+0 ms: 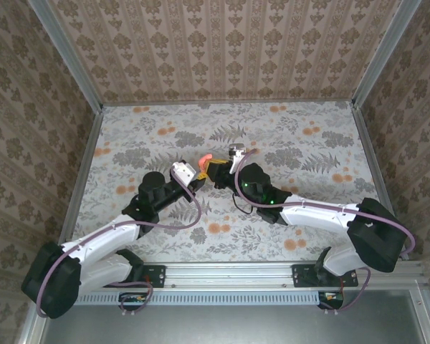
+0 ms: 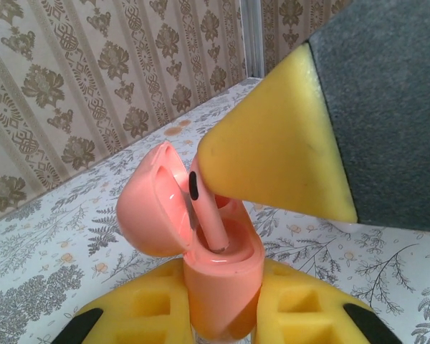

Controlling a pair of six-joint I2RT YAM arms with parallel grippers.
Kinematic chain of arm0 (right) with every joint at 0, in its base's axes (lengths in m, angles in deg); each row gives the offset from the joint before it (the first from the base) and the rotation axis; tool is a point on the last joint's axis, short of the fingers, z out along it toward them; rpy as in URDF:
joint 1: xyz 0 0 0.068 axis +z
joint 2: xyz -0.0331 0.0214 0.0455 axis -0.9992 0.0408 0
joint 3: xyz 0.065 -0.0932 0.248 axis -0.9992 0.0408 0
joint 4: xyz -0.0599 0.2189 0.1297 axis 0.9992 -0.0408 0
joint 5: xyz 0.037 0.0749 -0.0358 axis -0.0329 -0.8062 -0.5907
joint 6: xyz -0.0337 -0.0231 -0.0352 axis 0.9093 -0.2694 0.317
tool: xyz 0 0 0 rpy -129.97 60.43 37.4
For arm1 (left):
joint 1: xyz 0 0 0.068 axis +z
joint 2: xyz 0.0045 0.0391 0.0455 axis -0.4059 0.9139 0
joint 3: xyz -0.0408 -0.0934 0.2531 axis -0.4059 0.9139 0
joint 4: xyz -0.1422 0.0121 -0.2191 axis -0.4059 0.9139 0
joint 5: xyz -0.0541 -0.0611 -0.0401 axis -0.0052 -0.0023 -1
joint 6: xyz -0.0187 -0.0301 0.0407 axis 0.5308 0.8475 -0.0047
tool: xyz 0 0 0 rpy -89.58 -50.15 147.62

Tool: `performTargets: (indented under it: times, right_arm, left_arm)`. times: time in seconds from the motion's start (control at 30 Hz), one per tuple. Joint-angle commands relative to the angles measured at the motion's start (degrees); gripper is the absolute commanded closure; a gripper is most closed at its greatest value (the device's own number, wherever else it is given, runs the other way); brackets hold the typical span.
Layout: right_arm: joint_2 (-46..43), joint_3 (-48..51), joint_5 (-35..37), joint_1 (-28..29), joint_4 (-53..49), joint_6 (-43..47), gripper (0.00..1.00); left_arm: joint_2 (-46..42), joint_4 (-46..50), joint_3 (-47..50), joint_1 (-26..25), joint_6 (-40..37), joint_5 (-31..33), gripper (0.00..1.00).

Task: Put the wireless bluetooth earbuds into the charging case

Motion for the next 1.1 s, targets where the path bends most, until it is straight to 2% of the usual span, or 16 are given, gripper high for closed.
performTargets:
  times: [0.0,1.07]
  right_arm:
    - [-1.74,-0.35,0.31,0.76,-0.14,1.10,0.81]
    - [-0.62,-0.03,-2.65,0.93,4.49,-0.66,0.81]
  left_arm:
    - [-1.77,-2.18,-1.68,-0.45,0.95,-0.32,0.93]
    - [-2.38,-3.10,-1.58,-0.45,1.65,-0.12,0.93]
